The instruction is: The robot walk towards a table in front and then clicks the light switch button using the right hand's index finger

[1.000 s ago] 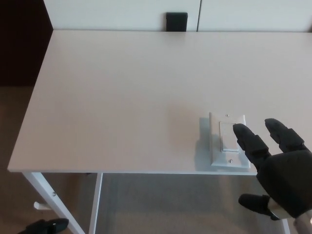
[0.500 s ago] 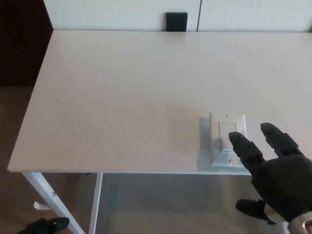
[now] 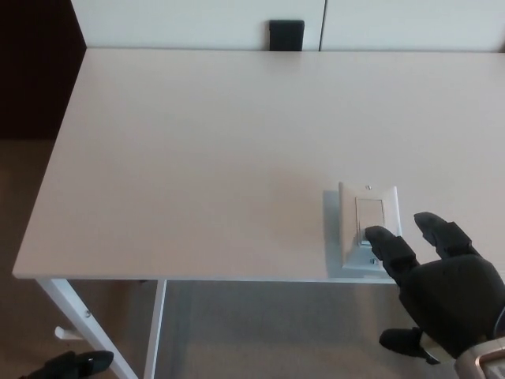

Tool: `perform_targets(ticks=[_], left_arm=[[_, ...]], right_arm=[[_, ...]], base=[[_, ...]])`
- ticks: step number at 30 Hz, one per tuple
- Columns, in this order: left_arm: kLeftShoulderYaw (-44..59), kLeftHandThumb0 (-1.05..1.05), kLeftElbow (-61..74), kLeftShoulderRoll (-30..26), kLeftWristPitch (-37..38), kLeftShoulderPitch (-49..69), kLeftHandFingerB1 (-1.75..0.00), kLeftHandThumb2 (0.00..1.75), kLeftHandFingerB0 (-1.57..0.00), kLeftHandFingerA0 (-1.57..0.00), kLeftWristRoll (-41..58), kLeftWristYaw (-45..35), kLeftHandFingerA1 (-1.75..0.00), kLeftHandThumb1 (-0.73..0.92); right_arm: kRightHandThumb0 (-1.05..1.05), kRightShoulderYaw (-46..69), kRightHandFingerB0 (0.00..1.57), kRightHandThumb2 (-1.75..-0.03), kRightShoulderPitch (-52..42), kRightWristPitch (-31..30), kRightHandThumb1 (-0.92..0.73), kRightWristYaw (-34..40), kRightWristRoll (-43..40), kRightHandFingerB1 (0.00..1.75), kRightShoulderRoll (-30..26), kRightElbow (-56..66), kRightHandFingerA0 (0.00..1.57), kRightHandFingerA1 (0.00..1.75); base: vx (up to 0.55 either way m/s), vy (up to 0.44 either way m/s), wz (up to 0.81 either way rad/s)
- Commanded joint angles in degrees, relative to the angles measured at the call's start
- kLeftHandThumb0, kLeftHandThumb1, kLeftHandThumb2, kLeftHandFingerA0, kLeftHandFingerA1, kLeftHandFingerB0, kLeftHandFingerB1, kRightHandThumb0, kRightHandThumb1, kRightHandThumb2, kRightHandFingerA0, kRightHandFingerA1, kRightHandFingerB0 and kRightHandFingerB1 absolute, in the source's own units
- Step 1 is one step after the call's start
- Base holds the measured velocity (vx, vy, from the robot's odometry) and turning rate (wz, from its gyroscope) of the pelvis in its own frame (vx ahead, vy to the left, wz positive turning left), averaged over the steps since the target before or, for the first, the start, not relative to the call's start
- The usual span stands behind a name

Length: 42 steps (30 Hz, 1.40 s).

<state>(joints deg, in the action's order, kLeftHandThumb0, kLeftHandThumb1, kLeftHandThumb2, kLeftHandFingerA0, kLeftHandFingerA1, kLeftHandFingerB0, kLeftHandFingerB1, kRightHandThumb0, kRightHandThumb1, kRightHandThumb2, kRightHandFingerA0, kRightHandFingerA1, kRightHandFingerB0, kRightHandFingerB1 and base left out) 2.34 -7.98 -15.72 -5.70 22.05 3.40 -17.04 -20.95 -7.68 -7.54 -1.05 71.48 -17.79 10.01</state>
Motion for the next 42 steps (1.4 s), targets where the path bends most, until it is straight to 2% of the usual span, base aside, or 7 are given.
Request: perform_targets(ticks=[1,7,24,26,27,36,42], left_arm=[[0.07,0.00,-0.97,-0.91,-0.09,-0.36,-0.41,0.58,-0.38,-0.53,-0.64,-0.38,-0.48,0.66],[0.26,0.00,-0.57,-1.08,-0.36,-0.70,-0.41,0.59,-0.37,-0.52,-0.30,-0.75,-0.48,0.67],[-0.12,0.01,0.32,-1.90,-0.49,-1.09,-0.42,0.58,-0.38,-0.54,-1.51,-0.37,-0.48,0.67],[-0.06,0.01,0.41,-1.86,-0.74,-1.09,-0.42,0.58,-0.38,-0.54,-1.43,-0.41,-0.48,0.67],[-0.06,0.01,0.38,-1.86,-0.71,-1.11,-0.42,0.58,-0.38,-0.54,-1.43,-0.45,-0.49,0.67],[0.03,0.01,0.69,-1.95,-1.21,-1.40,-0.42,0.58,-0.38,-0.54,-1.43,-0.53,-0.48,0.67],[-0.01,0.01,0.96,-2.04,-1.15,-1.43,-0.42,0.58,-0.39,-0.54,-1.58,-0.54,-0.48,0.66]], right_arm=[[-0.80,-0.60,0.08,-0.95,-0.09,-1.59,-0.52,0.35,0.85,0.22,-0.65,-0.53,0.00,0.20],[-0.84,-1.96,0.10,-0.61,-1.12,-1.54,-0.68,1.55,1.39,0.25,-1.27,-0.51,0.02,0.24],[-0.83,-2.55,0.15,-0.61,-4.54,-1.79,-0.69,0.35,1.79,0.26,-4.06,3.40,0.03,0.24],[-0.83,-2.39,0.14,-0.94,-4.43,-1.50,-0.54,0.76,1.53,0.33,-4.29,3.32,0.02,0.20],[-0.84,-2.19,0.16,-0.62,-4.38,-1.66,-0.69,0.39,1.55,0.26,-4.33,3.84,0.02,0.24],[-0.80,-0.55,0.09,-0.94,-3.57,-2.21,-0.53,-2.01,0.64,0.29,-4.08,5.95,0.01,0.20],[-0.83,1.73,0.11,-0.61,-4.12,-0.66,-0.70,-0.09,-1.57,0.25,-3.95,9.34,0.00,0.24]], base=[[0.00,0.000,0.00],[0.00,0.000,0.00],[0.00,0.000,0.00],[0.00,0.000,0.00],[0.00,0.000,0.00],[0.00,0.000,0.00],[0.00,0.000,0.00]])
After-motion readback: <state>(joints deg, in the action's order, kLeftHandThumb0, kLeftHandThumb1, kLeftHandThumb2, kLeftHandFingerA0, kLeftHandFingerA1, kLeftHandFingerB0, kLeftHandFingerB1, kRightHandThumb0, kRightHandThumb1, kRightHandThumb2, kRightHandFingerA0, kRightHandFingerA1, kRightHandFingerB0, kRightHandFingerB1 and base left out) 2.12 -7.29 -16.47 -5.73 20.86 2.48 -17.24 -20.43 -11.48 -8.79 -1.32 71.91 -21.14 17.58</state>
